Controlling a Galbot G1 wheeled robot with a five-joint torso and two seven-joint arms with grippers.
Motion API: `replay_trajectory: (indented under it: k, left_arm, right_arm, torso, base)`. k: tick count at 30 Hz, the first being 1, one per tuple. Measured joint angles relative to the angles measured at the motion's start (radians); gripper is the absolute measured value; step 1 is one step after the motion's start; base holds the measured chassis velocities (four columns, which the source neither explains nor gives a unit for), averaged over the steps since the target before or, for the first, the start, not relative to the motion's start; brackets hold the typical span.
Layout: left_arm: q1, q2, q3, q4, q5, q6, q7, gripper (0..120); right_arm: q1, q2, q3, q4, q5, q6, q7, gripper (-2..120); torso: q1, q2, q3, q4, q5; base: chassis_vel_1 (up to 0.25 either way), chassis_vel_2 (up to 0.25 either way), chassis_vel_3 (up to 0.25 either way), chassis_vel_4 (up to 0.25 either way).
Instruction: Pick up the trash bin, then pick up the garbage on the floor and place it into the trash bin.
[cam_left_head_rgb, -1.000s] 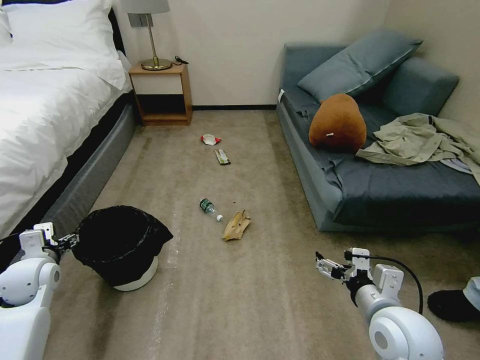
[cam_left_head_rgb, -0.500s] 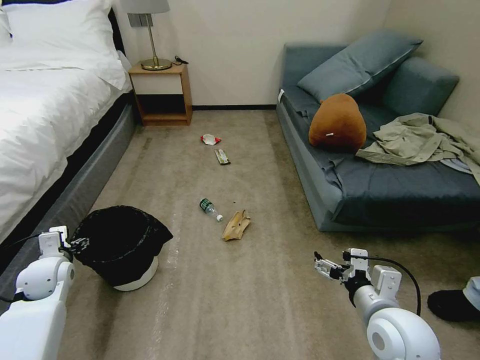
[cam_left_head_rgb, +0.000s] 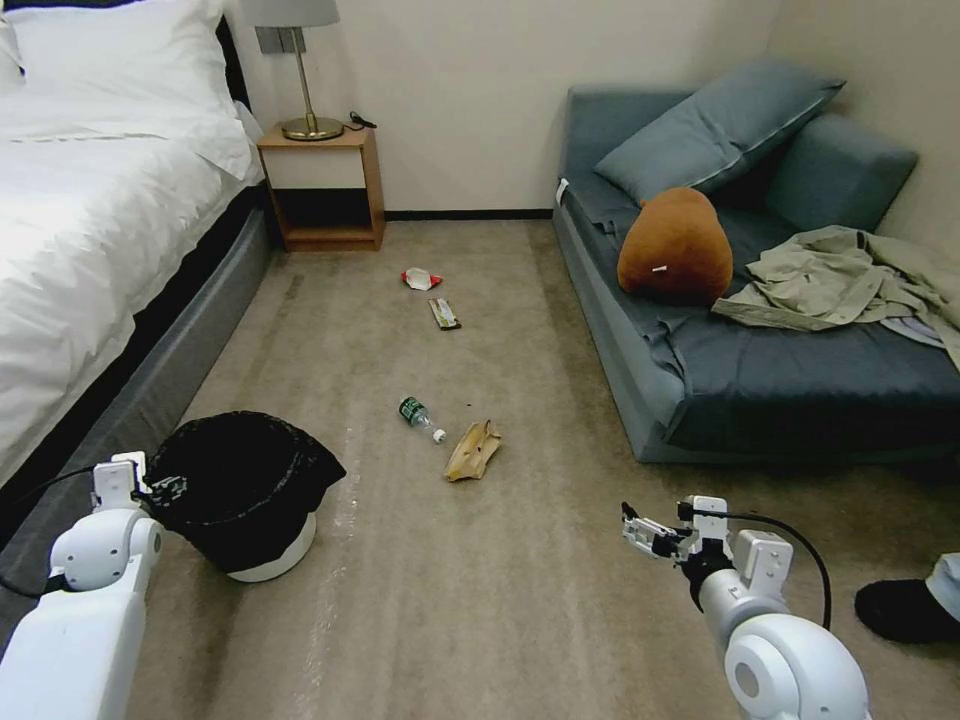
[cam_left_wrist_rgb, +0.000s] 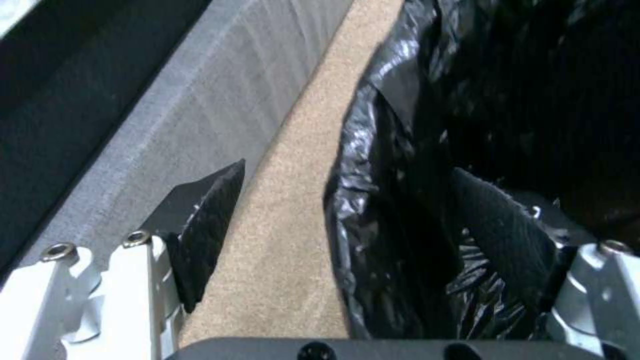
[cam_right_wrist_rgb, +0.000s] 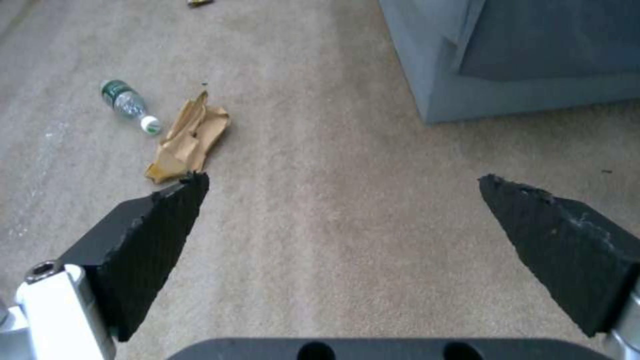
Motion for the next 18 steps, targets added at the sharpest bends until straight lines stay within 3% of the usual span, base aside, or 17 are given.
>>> replay_trajectory:
  k: [5,10,14,18]
  left_arm:
    - [-0.003,-0.001,0.002,0.012,0.013,0.001,0.006,77]
    - [-0.004,-0.001,-0.002,0.021,0.016,0.002,0.008,56]
    - [-0.003,-0.001,-0.003,0.022,0.016,0.001,0.009,49]
    - [0.003,-0.002,-0.008,0.024,0.016,-0.001,0.013,30]
  right_arm:
    - [0.001,-0.004,0.001,-0.003,0.0,0.005,-0.003,100]
    - [0.003,-0.006,-0.001,-0.005,0.001,0.008,-0.005,100]
    - [0.003,-0.006,-0.002,-0.005,0.001,0.008,-0.005,100]
    - [0.003,-0.006,-0.004,-0.002,0.003,0.008,-0.006,100]
  torso:
    - [0.0,0.0,0.0,0.0001,0.0]
    - [0.0,0.0,0.0,0.0,0.0001]
    - [0.0,0.0,0.0,0.0,0.0001]
    - [0.0,0.0,0.0,0.0,0.0]
  base:
    - [0.0,0.0,0.0,0.0]
    - [0.0,0.0,0.0,0.0]
    - [0.0,0.0,0.0,0.0]
    - [0.0,0.0,0.0,0.0]
